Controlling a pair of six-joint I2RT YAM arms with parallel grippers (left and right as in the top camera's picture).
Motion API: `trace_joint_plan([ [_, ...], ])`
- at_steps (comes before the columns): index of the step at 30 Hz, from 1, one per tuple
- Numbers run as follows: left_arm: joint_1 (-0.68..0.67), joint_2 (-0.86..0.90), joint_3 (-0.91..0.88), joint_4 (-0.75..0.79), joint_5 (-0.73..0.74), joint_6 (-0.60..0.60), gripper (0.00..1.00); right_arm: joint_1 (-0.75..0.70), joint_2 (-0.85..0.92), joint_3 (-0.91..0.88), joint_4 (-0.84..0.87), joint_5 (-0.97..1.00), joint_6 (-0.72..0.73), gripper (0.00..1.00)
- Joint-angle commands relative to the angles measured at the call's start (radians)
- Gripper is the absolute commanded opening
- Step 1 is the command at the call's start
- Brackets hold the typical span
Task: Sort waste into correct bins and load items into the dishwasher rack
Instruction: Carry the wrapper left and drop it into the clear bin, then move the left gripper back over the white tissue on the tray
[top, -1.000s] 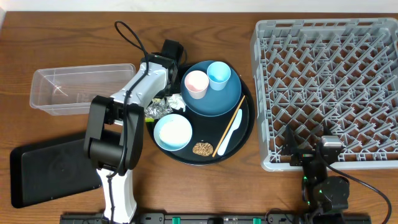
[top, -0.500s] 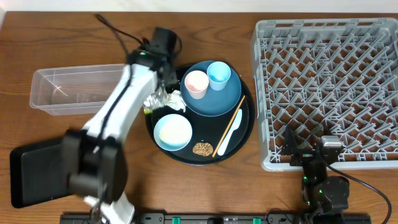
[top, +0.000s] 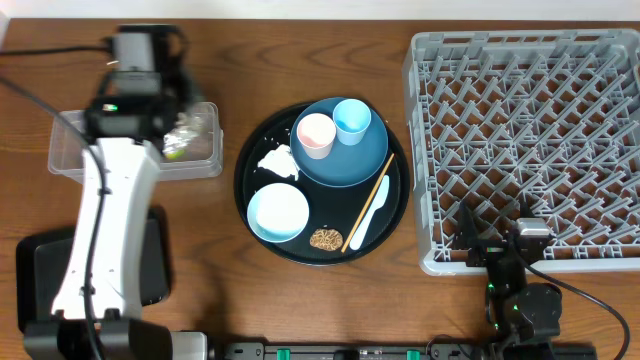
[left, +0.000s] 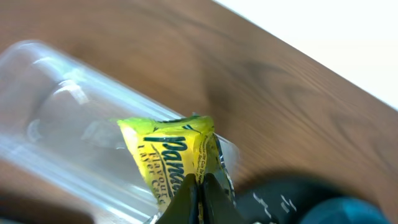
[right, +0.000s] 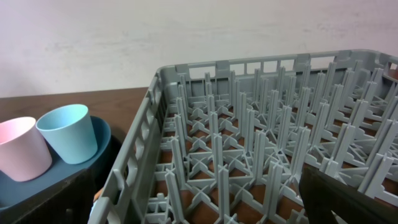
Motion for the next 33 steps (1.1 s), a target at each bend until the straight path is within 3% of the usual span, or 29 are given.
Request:
trace_joint_plan([
  [1,0.124,0.041,0.017,-0.002,-0.012,-0.166,0.06,-0.009,-0.001,-0.002,-0.002,0.004,-0.013,0.99],
  [5,0.262,0.099,0.017,0.009,0.050,-0.283,0.06,-0.009,-0.001,-0.002,-0.002,0.004,-0.013,0.99],
  [14,0.451,0.277,0.017,0.112,0.392,-0.345,0.06,-0.009,-0.001,-0.002,-0.002,0.004,-0.013,0.99],
  [22,0.463,0.319,0.017,0.134,0.412,-0.322,0.06,-0.009,-0.001,-0.002,-0.002,0.004,-0.013,0.99],
  [24,0.463,0.312,0.017,0.132,0.414,-0.320,0.14,-0.009,-0.001,-0.002,-0.002,0.004,-0.013,0.99],
  [26,0.463,0.299,0.017,0.132,0.414,-0.294,0.45,-0.009,-0.001,-0.002,-0.002,0.004,-0.013,0.99],
  [28,0.463,0.283,0.017,0.130,0.407,-0.278,0.55,-0.009,-0.001,-0.002,-0.002,0.004,-0.013,0.99],
  [30,0.463,0.268,0.017,0.130,0.393,-0.277,0.78,-0.009,-0.001,-0.002,-0.002,0.004,-0.013,0.99],
  [33,0.463,0.234,0.017,0.133,0.387,-0.269,0.79,-0.009,-0.001,-0.002,-0.002,0.004,-0.013,0.99],
])
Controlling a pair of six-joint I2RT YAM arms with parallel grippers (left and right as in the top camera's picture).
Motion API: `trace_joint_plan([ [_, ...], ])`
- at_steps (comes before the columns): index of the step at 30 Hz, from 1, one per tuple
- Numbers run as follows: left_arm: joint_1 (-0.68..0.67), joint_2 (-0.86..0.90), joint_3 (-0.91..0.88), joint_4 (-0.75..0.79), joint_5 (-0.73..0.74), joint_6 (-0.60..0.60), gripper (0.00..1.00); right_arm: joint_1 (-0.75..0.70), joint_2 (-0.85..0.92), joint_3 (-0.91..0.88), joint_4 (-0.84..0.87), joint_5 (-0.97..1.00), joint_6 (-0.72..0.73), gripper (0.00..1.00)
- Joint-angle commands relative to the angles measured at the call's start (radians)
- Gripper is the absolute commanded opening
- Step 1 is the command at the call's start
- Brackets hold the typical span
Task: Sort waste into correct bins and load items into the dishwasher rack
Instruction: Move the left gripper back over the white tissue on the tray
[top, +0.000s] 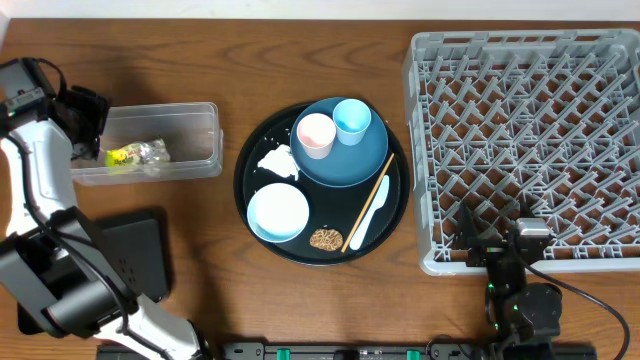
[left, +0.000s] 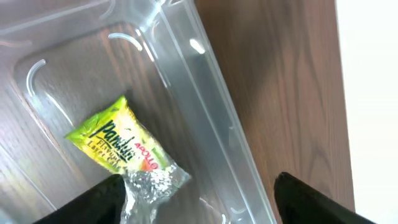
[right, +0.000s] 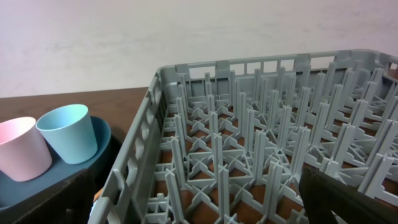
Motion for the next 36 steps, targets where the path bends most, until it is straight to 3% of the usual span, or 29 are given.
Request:
trace_joint_plan([
  [1,0.002,-0.082,0.017,0.003,-0.010,0.036,0.78,-0.009,-0.001,-0.002,-0.002,0.004,-0.013,0.99],
  [4,-0.003,-0.140,0.017,0.002,-0.010,0.041,0.72,-0.009,-0.001,-0.002,-0.002,0.004,-0.013,0.99],
  [8,-0.045,-0.252,0.017,-0.050,-0.010,0.071,0.72,-0.009,-0.001,-0.002,-0.002,0.004,-0.013,0.99],
  [16,-0.329,-0.385,0.017,-0.232,-0.048,0.219,0.72,-0.009,-0.001,-0.002,-0.002,0.004,-0.013,0.99],
  [26,-0.705,-0.278,-0.001,-0.432,-0.330,0.280,0.74,-0.009,-0.001,-0.002,-0.002,0.004,-0.013,0.99],
  [34,-0.752,-0.122,-0.012,-0.433,-0.292,0.401,0.75,-0.009,-0.001,-0.002,-0.002,0.004,-0.013,0.99],
  [36,-0.752,-0.090,-0.012,-0.433,-0.237,0.500,0.64,-0.009,-0.001,-0.002,-0.002,0.004,-0.013,0.99],
])
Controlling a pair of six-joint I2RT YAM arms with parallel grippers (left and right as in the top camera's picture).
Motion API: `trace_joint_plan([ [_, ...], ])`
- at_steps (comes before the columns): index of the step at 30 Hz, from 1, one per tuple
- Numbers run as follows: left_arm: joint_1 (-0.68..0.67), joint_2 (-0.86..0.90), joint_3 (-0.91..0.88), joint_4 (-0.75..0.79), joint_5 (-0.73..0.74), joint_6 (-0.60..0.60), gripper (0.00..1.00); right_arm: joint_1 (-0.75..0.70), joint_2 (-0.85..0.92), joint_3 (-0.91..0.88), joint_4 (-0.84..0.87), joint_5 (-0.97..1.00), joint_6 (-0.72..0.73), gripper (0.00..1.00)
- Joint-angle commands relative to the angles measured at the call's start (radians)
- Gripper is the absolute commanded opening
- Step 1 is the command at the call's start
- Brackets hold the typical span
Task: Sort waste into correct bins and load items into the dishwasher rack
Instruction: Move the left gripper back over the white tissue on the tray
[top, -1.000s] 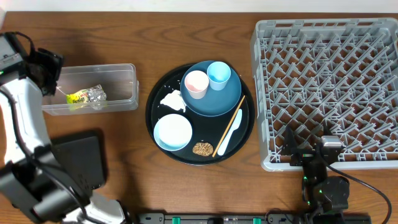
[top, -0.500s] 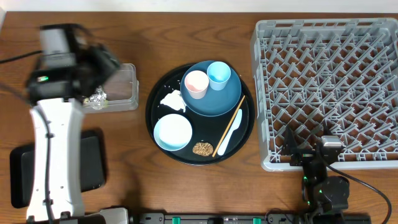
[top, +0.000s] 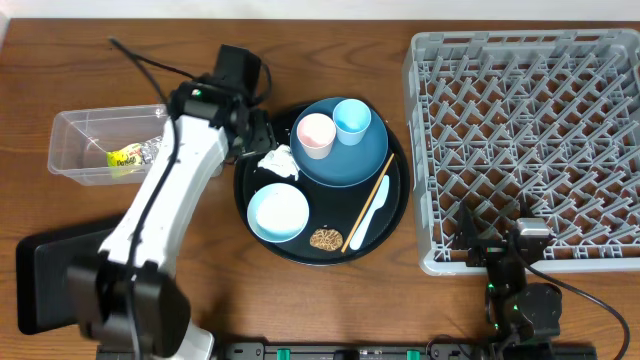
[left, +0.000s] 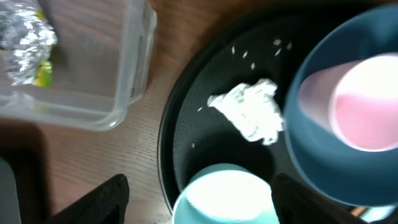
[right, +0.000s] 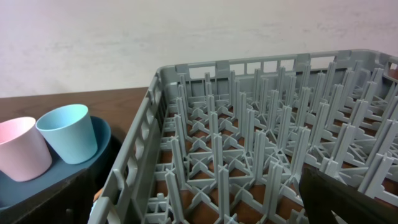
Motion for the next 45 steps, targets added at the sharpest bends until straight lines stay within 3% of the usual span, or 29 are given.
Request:
trace_joint_plan([
  [1,0.002,0.050,-0.010,-0.006,0.062,0.183,0.59,-0.009,-0.001,-0.002,-0.002,0.004,-0.013,0.99],
  [4,0.002,0.081,-0.010,0.000,0.073,0.257,0.49,-0.009,-0.001,-0.002,-0.002,0.004,-0.013,0.99],
  [10,0.002,0.095,-0.010,0.001,0.073,0.269,0.48,-0.009,-0.001,-0.002,-0.002,0.004,-0.013,0.99],
  [13,0.002,0.095,-0.010,0.008,0.073,0.262,0.35,-0.009,-0.001,-0.002,-0.002,0.004,-0.013,0.99],
  [17,0.001,0.095,-0.010,0.029,0.073,0.262,0.35,-0.009,-0.001,-0.002,-0.002,0.004,-0.013,0.99],
  [20,0.001,0.095,-0.010,0.043,0.096,0.266,0.37,-0.009,-0.001,-0.002,-0.002,0.004,-0.013,0.99],
  [27,-0.003,0.095,-0.026,0.049,0.118,0.285,0.54,-0.009,-0.001,-0.002,-0.002,0.004,-0.013,0.99],
  [38,-0.003,0.095,-0.166,0.200,0.167,0.268,0.59,-0.009,-0.001,-0.002,-0.002,0.004,-0.013,0.99],
  [45,-0.004,0.095,-0.192,0.238,0.227,0.342,0.62,-0.009,-0.001,-0.002,-0.002,0.004,-0.013,0.99],
])
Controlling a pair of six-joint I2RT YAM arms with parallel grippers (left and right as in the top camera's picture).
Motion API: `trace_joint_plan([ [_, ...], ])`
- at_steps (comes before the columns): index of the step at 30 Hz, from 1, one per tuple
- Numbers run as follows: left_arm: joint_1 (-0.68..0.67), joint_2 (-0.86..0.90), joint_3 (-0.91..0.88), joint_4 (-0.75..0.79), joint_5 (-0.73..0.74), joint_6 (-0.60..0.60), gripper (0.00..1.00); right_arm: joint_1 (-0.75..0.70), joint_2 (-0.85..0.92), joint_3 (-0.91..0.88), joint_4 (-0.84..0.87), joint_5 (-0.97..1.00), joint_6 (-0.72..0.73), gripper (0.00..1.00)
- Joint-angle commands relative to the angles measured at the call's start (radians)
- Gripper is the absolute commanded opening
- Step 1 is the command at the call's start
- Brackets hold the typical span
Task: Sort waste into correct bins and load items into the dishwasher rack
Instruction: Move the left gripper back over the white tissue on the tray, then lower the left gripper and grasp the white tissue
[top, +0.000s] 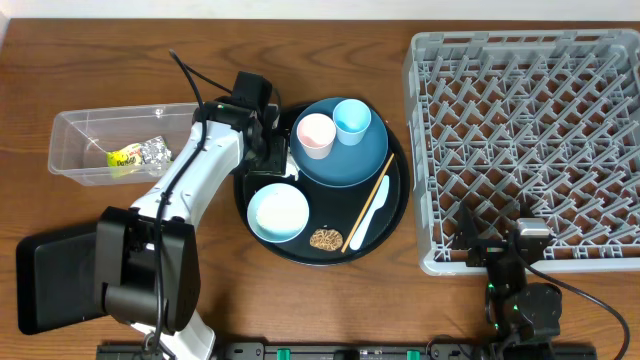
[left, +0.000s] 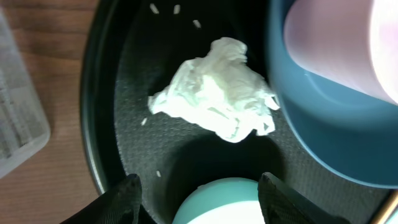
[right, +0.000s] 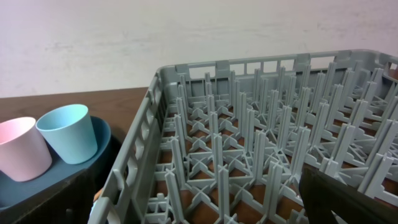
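Note:
My left gripper (left: 205, 208) is open and hovers low over the left part of the black round tray (top: 398, 215). A crumpled white tissue (left: 214, 106) lies just ahead of its fingers (left: 121, 202), untouched. A light blue bowl (top: 277, 212) sits under the gripper. On the blue plate (top: 350, 165) stand a pink cup (top: 316, 134) and a blue cup (top: 351, 120). A chopstick (top: 372, 195), a white spoon (top: 370, 215) and food crumbs (top: 324, 239) lie on the tray. My right gripper (right: 205, 208) rests open at the near edge of the grey rack (top: 530, 130).
A clear bin (top: 85, 125) at the left holds a yellow wrapper (top: 125, 155). A black bin (top: 45, 285) stands at the front left corner. The left arm stretches from the front edge up to the tray.
My left gripper has moved in closer over the tray; the tissue now fills the middle of its view and the clear bin has almost left it. The right arm has not moved.
My left gripper was shut on the yellow wrapper over the clear bin. Then it was open, with the wrapper lying in the bin. Then it stood over the tray's left side above the tissue, and now it is nearer to it.

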Motion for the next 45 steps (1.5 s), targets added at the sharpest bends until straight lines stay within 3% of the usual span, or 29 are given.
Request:
trace_joint_plan([
  [1,-0.003,0.006,-0.004,0.001,0.039,0.041,0.62,-0.009,-0.001,-0.002,-0.002,0.004,-0.013,0.99],
  [14,-0.003,0.006,-0.114,0.147,0.054,0.041,0.62,-0.009,-0.001,-0.002,-0.002,0.004,-0.013,0.99],
  [35,-0.003,0.006,-0.153,0.241,0.057,0.044,0.63,-0.009,-0.001,-0.002,-0.002,0.004,-0.013,0.99],
  [45,-0.003,0.006,-0.252,0.378,0.057,0.044,0.63,-0.009,-0.001,-0.002,-0.002,0.004,-0.013,0.99],
])
